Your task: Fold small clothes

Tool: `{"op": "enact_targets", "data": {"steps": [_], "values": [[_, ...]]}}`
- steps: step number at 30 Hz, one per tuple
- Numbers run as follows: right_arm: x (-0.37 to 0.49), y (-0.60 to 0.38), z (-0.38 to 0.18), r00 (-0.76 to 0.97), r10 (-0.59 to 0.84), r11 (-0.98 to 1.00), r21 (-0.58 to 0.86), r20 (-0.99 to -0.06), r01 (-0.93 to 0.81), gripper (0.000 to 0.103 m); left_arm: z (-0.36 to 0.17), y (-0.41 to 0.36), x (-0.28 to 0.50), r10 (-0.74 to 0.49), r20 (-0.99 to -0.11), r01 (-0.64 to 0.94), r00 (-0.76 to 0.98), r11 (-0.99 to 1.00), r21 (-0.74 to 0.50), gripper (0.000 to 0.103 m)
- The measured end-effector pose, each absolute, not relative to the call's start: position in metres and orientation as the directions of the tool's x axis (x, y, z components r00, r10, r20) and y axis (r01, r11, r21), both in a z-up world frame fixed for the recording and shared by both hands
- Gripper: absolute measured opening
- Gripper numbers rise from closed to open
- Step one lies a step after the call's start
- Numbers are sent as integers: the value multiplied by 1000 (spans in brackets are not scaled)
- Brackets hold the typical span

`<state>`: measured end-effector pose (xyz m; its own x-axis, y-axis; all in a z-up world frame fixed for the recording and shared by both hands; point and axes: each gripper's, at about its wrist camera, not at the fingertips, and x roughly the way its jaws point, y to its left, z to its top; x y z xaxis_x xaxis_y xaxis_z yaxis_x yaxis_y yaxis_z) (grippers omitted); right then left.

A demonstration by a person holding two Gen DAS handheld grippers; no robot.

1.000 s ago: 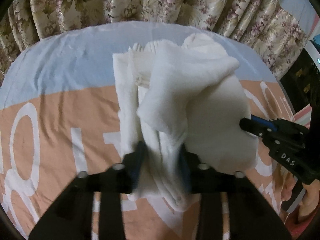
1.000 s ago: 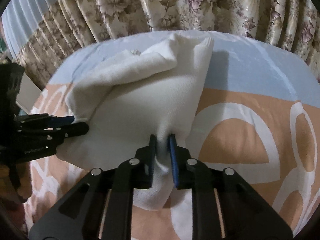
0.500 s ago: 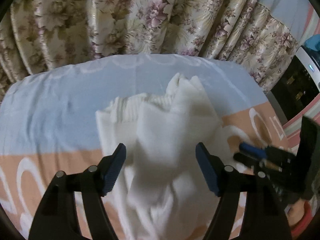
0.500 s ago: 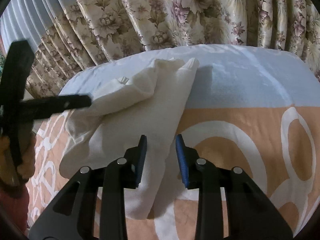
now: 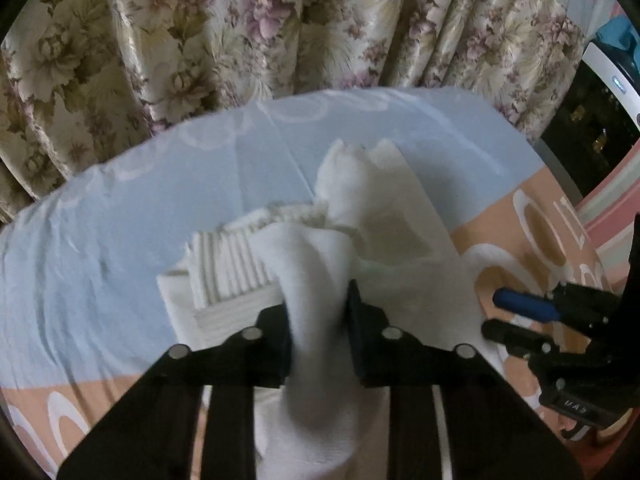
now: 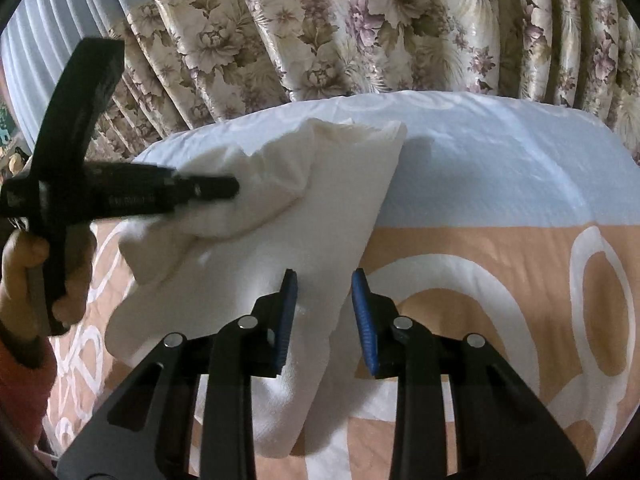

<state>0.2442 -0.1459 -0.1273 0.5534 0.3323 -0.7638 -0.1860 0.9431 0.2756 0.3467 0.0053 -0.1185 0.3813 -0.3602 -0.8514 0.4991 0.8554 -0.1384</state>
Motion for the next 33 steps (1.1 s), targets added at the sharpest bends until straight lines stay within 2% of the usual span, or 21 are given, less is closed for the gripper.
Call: {"op": "enact_targets", "data": {"steps": [1,4,9,12,14,18,20,22,24,25,26,27,29,31,33], "values": [[244,-146,-128,555,329,944,270,-764,-187,30,-116,11,348,-381,-842,499,382,852,-159,14],[244,-145,-129,550,335,942,280,-765,-184,30,-117,33,359,-443,-823,463,356,848,-256,14],[246,-144,-129,546,337,941,278,-767,-190,30,-130,64,371,-425,-831,376,360,881,-287,19],[247,-145,-129,546,339,941,281,-766,-190,30,-123,72,363,-374,-835,356,404,905,-233,27],[247,-145,-129,546,339,941,281,-766,-190,30,-119,76,358,-352,-833,338,428,917,-213,38],[247,-144,-129,545,338,941,281,-768,-188,30,-112,88,342,-346,-824,300,450,927,-226,40],[247,-144,-129,543,340,941,283,-768,-187,30,-109,87,332,-345,-817,303,461,927,-221,53],[247,-144,-129,543,338,941,279,-769,-190,30,-110,79,324,-349,-817,324,460,922,-211,54],[248,-144,-128,541,338,941,277,-770,-193,30,-116,65,319,-321,-832,348,453,923,-167,52],[249,-143,-127,542,336,942,272,-771,-197,30,-122,59,320,-306,-844,357,440,922,-149,32],[250,-141,-126,542,329,944,262,-773,-200,30,-126,56,321,-309,-852,360,424,920,-154,20],[252,-140,-125,542,315,949,244,-779,-201,29,-128,54,321,-302,-854,354,424,923,-151,20],[257,-138,-124,542,315,949,246,-779,-199,21,-127,52,318,-288,-851,361,438,924,-127,13],[263,-138,-124,535,317,948,255,-783,-190,10,-125,53,311,-269,-847,355,458,929,-103,12],[269,-140,-123,532,331,943,287,-780,-167,8,-125,55,304,-264,-847,348,461,932,-101,12]]}}
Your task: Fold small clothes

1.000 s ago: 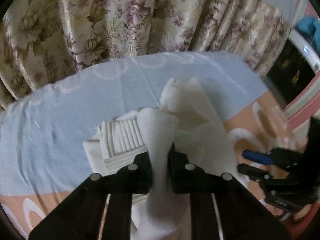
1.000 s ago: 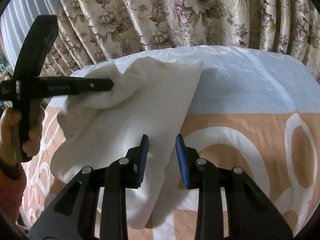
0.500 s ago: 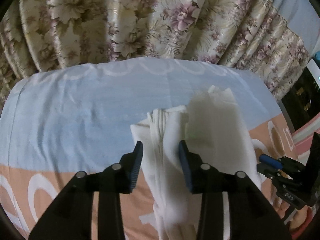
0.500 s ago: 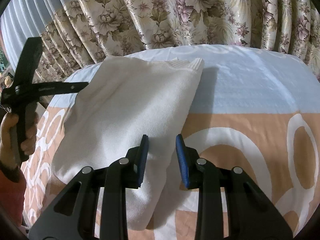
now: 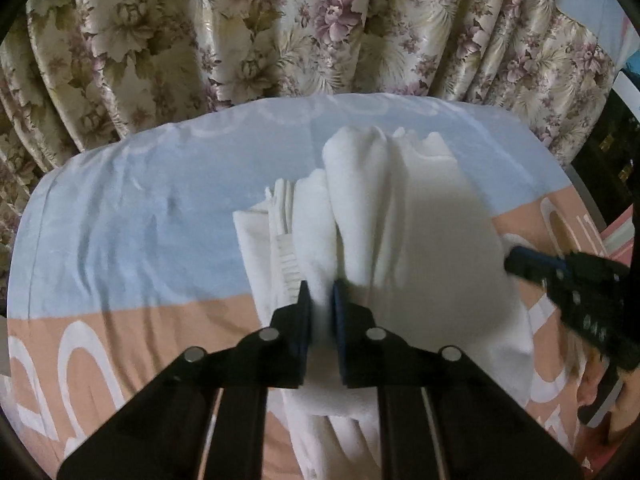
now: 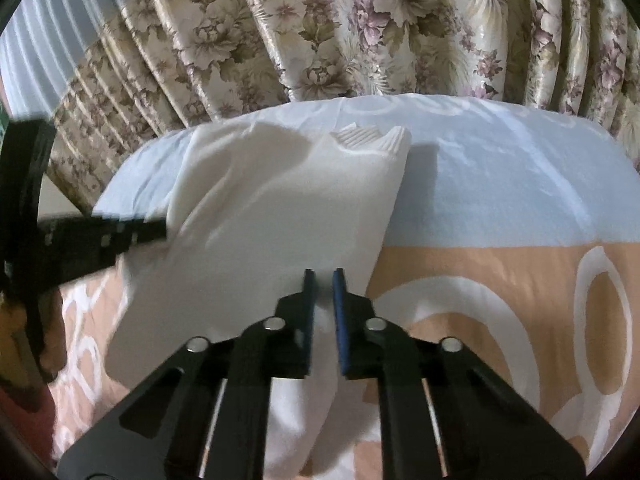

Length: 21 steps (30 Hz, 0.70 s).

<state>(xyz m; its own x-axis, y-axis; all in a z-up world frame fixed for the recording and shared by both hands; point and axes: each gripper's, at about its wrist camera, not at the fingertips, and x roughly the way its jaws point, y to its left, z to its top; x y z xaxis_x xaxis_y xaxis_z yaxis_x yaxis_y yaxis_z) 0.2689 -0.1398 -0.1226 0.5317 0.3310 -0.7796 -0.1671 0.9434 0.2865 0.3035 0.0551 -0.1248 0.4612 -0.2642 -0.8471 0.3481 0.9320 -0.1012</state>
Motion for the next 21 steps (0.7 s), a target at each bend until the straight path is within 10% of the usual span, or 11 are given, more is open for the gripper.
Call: {"op": "enact_targets", "data": {"steps": [12,21], "values": [[305,-134,-133,468,353,932,349,-810,-100,5,-131,71,283,-247,-839,286,484,951,-115,12],[289,-139,-118,487,380,920,374,-786,-114,36,-106,84,253,-168,-834,205,525,976,-68,76]]}}
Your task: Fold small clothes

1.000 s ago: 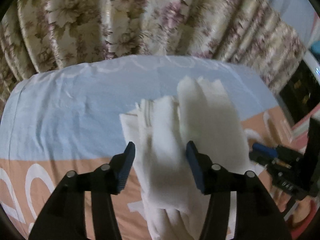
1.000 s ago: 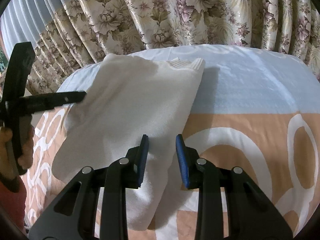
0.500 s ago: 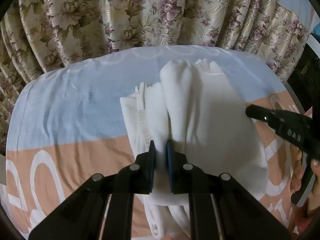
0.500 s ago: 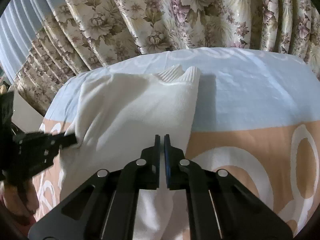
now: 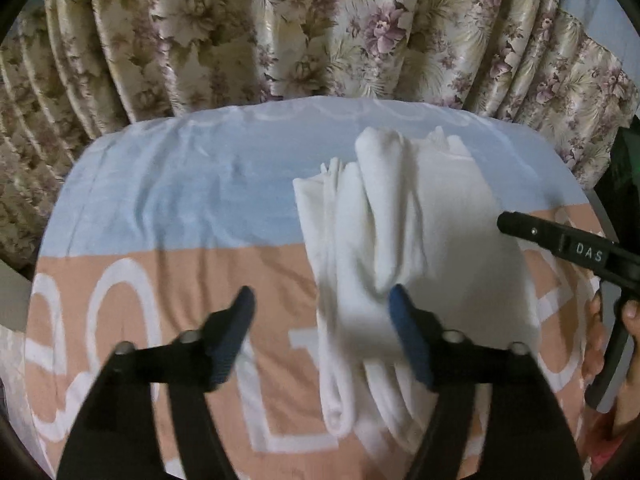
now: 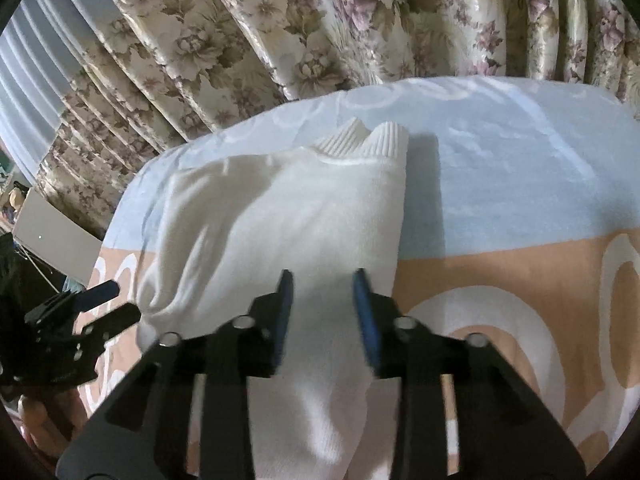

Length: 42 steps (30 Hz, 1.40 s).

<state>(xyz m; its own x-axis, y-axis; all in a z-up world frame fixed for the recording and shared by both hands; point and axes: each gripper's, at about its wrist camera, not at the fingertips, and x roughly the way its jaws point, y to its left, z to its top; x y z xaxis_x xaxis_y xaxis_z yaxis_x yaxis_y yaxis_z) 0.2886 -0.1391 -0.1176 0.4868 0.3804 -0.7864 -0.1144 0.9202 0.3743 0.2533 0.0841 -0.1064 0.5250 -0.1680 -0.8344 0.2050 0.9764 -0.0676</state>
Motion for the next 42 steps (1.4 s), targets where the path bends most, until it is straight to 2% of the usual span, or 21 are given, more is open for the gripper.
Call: {"op": "enact_targets", "data": {"steps": [3,7,9,12,13,15,16,17,20,22,24,27,30,32,33,34,35,37,39,40,42], "values": [[275,-138,-114,498,369,927,352,-785,-132,45,-107,71,231,-153,-841,218,519,975,-43,83],[252,-137,-115,535,289,957,258,-794,-133,60,-125,41,212,3,-831,223,556,963,152,92],[241,-137,-117,544,260,965,229,-798,-126,60,-138,34,212,56,-832,215,552,954,207,92],[226,-138,-122,535,258,966,225,-805,-128,59,-149,38,216,25,-848,216,529,963,163,91],[222,-138,-124,526,263,965,231,-809,-127,58,-150,42,217,6,-852,210,524,968,136,81],[215,-138,-128,509,266,964,237,-819,-123,53,-152,55,222,-81,-876,217,476,976,28,53],[214,-137,-130,502,270,963,242,-821,-123,49,-151,58,223,-117,-880,221,460,975,-14,35],[212,-136,-131,492,279,960,251,-824,-125,47,-150,61,224,-153,-885,225,441,973,-56,26],[207,-129,-135,468,290,957,254,-835,-140,40,-144,59,218,-153,-886,261,439,965,-37,21],[203,-123,-137,457,288,957,239,-842,-163,27,-142,60,213,-155,-884,264,441,964,-37,21],[201,-116,-142,447,238,967,169,-863,-189,23,-147,69,212,-173,-887,252,428,965,-67,21],[202,-114,-147,444,224,969,149,-867,-198,23,-156,80,215,-223,-888,228,402,964,-139,24],[203,-114,-146,443,217,969,139,-870,-203,23,-155,74,217,-202,-891,234,406,966,-112,26],[202,-116,-142,446,243,965,167,-862,-203,26,-152,70,215,-161,-893,231,421,971,-66,43],[201,-119,-138,451,263,961,190,-853,-202,34,-149,69,213,-136,-889,228,437,973,-37,49],[200,-123,-134,459,290,954,218,-840,-204,44,-147,68,212,-121,-887,226,445,974,-19,62],[200,-125,-130,469,295,953,223,-832,-203,46,-145,69,211,-112,-885,225,451,974,-8,70],[201,-125,-123,490,283,957,209,-825,-201,53,-139,73,210,-116,-882,217,456,976,-16,71],[204,-126,-119,500,279,959,207,-820,-195,59,-131,77,209,-118,-878,205,464,979,-23,82],[206,-127,-117,509,275,960,203,-816,-193,64,-128,79,210,-108,-874,197,473,980,-15,93],[209,-128,-112,531,257,965,186,-808,-184,75,-120,81,212,-80,-863,186,499,982,17,94]]}}
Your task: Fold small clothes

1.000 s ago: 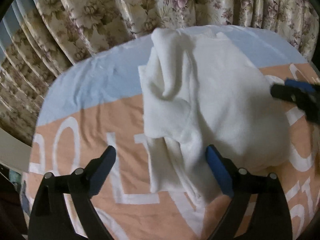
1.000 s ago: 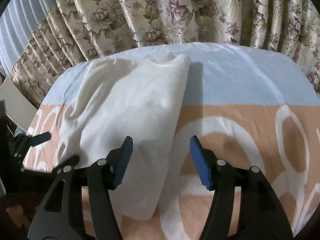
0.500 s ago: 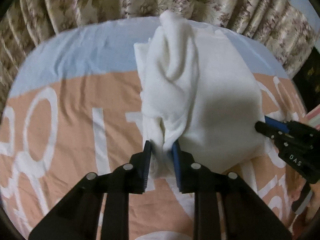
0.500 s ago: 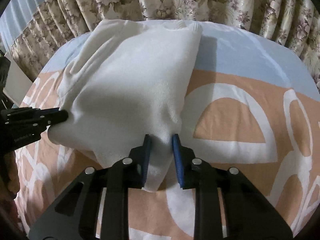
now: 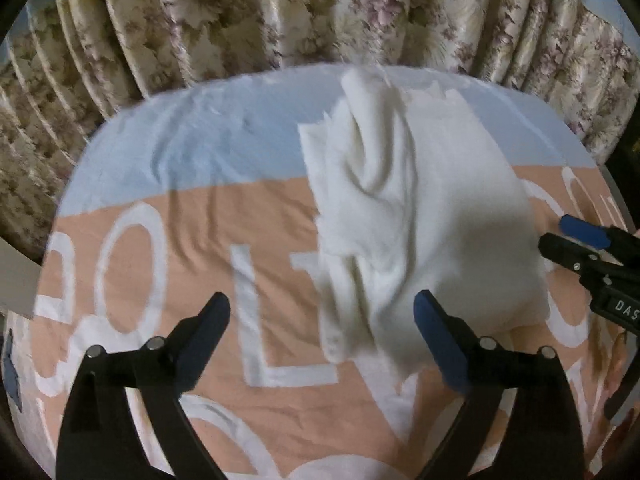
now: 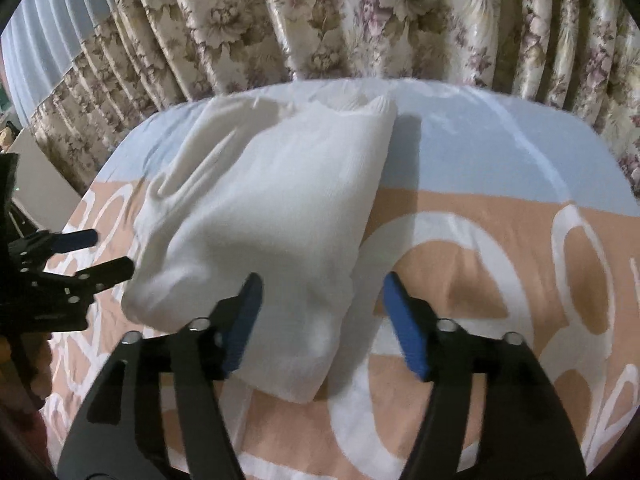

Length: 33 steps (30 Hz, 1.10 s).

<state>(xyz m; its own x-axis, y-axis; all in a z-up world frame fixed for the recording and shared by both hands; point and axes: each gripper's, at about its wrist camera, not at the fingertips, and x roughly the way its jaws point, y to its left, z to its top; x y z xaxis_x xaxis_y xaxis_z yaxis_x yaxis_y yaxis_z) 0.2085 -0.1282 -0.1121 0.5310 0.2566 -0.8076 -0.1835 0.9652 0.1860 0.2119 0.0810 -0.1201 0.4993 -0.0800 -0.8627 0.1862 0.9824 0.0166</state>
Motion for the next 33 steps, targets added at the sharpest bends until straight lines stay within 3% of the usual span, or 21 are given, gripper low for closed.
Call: {"op": "enact_targets", "data": {"steps": [4,5,13,22,24,26,29,32,33], "values": [[220,-131,-101,590,223,975,162,-776,-155,96,-115,80,225,-78,-865,190,495,981,21,95],[224,-132,-98,605,214,977,158,-767,-145,98,-115,79,229,-84,-867,195,492,981,15,96],[261,-135,-107,587,224,974,193,-778,-116,98,-135,62,272,-80,-882,240,465,970,39,96],[282,-139,-128,554,239,970,228,-797,-91,98,-170,62,294,-277,-889,259,365,947,-189,97],[286,-138,-132,546,241,969,229,-802,-91,98,-170,59,288,-303,-879,285,368,937,-204,91],[290,-137,-139,532,247,968,234,-810,-93,98,-168,58,284,-337,-871,304,357,924,-233,75],[294,-135,-146,510,268,962,258,-817,-93,96,-164,58,282,-359,-871,320,334,913,-253,60],[296,-132,-152,477,308,950,296,-823,-103,86,-157,59,277,-349,-876,341,333,911,-234,48],[297,-131,-153,467,327,943,312,-821,-111,73,-154,56,275,-332,-879,357,342,911,-205,47]]}}
